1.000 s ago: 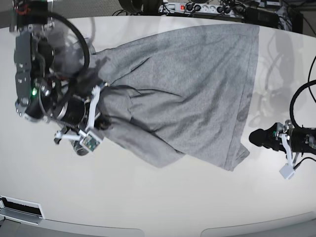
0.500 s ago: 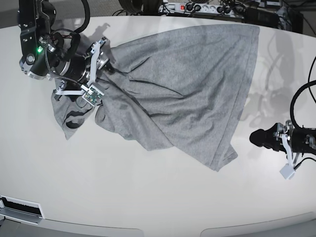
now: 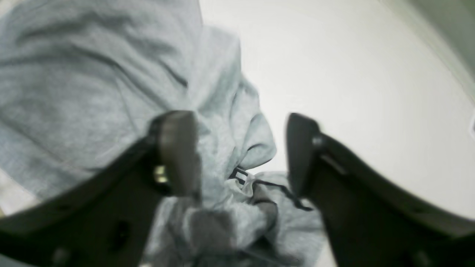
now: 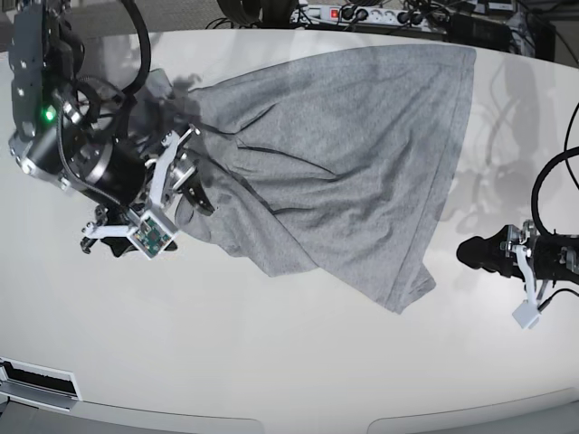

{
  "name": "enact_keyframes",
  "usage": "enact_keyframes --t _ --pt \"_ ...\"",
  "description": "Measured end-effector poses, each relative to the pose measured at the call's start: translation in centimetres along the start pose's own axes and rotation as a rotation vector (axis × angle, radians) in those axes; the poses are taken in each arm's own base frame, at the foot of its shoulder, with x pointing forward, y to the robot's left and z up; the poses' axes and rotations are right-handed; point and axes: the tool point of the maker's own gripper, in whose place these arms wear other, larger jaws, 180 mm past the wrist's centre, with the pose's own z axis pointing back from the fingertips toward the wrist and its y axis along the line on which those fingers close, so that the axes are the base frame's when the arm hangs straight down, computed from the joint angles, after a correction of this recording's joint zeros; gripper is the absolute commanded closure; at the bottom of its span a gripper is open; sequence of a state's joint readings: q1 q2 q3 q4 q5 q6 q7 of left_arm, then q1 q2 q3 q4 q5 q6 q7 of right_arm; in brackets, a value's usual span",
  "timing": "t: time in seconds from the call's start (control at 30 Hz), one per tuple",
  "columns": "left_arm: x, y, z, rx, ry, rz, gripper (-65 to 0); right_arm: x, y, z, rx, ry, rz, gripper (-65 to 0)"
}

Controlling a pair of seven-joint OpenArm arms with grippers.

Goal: Layout the t-shirt on the table in an organized manner, then fold the t-shirt properly
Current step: 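Drag the held edge with the right gripper across the shirt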

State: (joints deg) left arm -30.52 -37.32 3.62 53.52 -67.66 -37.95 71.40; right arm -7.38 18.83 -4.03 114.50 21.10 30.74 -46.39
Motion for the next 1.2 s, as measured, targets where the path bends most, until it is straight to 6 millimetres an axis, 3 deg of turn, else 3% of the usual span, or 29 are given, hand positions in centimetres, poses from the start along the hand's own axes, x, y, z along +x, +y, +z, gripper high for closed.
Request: enact_keyframes --t 0.2,0.33,0.5,0.57,0.67,0.83,1.07,1.2 --pt "-0.2 0.2 0.0 0.007 0.011 -0.001 -35.6 -3.5 -3.2 -6.7 0.059 0.109 -0.256 -31.3" --pt "-0.2 0.1 0.0 0.007 0.011 -0.002 -35.6 -7.0 -3.1 -10.1 0.184 0.246 -0.400 -31.3" --pt "-0.3 0.2 0.0 0.010 0.013 -0.004 -35.6 -9.0 -2.3 -11.9 0.303 0.300 -0.542 -30.8" --pt "-0.2 0.2 0.0 0.010 0.012 -0.004 -35.6 -9.5 -1.9 -12.0 0.321 0.298 -0.560 -22.7" --pt "-0.2 0.2 0.0 0.009 0.011 -0.003 -35.6 -9.5 -2.1 -12.0 0.317 0.293 -0.562 0.0" --pt "-0.2 0.2 0.0 0.010 0.011 -0.004 -35.6 -7.9 -2.8 -12.0 0.306 0.260 -0.523 0.0" --pt "-0.2 0.2 0.0 0.011 0.010 -0.004 -35.6 1.9 -5.7 -9.2 0.234 0.085 -0.239 0.0" --pt "-0.2 0.2 0.0 0.010 0.009 -0.004 -35.6 5.2 -7.0 -7.2 0.169 0.006 -0.153 0.0"
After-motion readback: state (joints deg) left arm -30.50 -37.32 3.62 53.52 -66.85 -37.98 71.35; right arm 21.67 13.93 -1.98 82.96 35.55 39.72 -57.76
